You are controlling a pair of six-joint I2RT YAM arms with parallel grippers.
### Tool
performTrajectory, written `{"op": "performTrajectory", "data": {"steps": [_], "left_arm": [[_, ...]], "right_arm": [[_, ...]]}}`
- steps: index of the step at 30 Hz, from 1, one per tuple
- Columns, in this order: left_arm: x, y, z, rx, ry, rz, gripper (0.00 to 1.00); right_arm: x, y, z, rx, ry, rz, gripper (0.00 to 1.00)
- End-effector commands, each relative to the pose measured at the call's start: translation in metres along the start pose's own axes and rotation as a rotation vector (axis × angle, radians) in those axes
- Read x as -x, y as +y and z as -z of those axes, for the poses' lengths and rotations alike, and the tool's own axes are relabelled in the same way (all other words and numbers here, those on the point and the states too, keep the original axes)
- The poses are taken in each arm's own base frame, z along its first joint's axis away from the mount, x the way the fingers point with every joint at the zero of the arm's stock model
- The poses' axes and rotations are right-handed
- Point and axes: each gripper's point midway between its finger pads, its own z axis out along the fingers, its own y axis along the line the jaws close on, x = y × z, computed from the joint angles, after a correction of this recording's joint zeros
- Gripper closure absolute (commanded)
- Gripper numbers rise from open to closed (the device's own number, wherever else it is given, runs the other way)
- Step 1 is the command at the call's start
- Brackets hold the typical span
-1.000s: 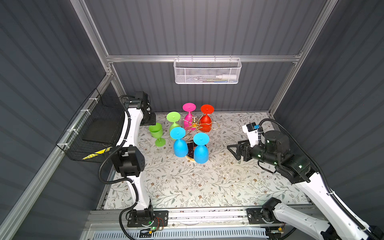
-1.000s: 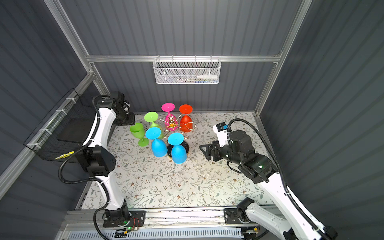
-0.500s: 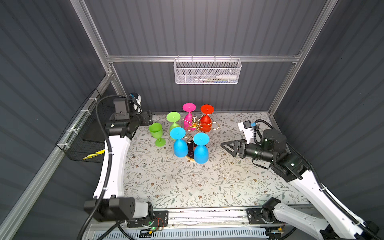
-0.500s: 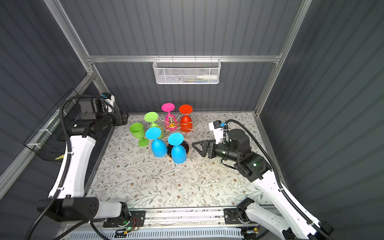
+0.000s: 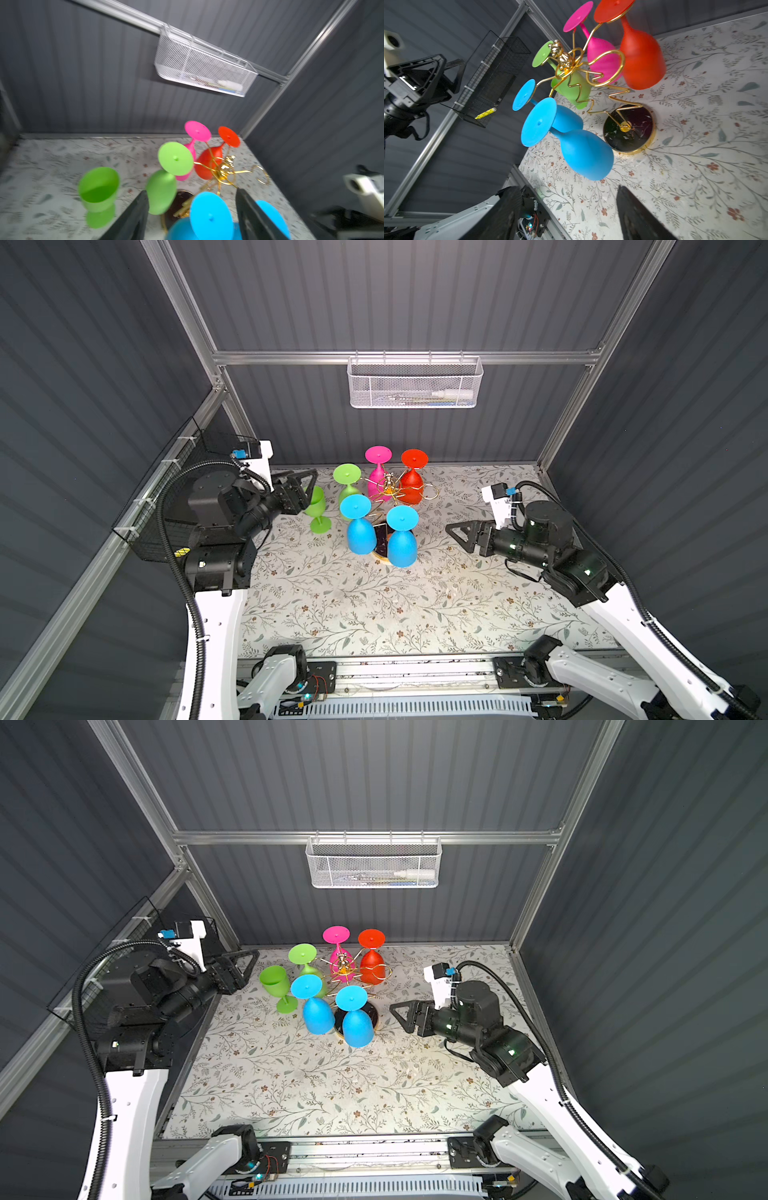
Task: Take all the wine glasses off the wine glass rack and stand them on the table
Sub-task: 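Move the left gripper toward the cyan glasses hanging on the rack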
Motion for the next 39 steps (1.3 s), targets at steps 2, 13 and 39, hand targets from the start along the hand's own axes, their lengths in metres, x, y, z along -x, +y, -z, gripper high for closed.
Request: {"op": "performTrajectory", "data": {"steps": [2, 13, 39], "left_arm": [[-0.034, -0.044, 0.02, -0.222, 0.141, 0.225, 0.37], [-0.066, -0.061, 0.06, -0.207, 0.177, 0.316, 0.36], [0.003, -0.102, 0.004, -0.407, 0.115, 0.105, 0.3]], "right_arm": [[0.015, -0.016, 0.019, -0.14, -0.069, 0.097, 0.22], [0.027, -0.029, 0.027, -0.236, -0.115, 0.153, 0.12], [0.038, -0.033, 0.027, -0.29, -0.116, 0.15, 0.08]]}}
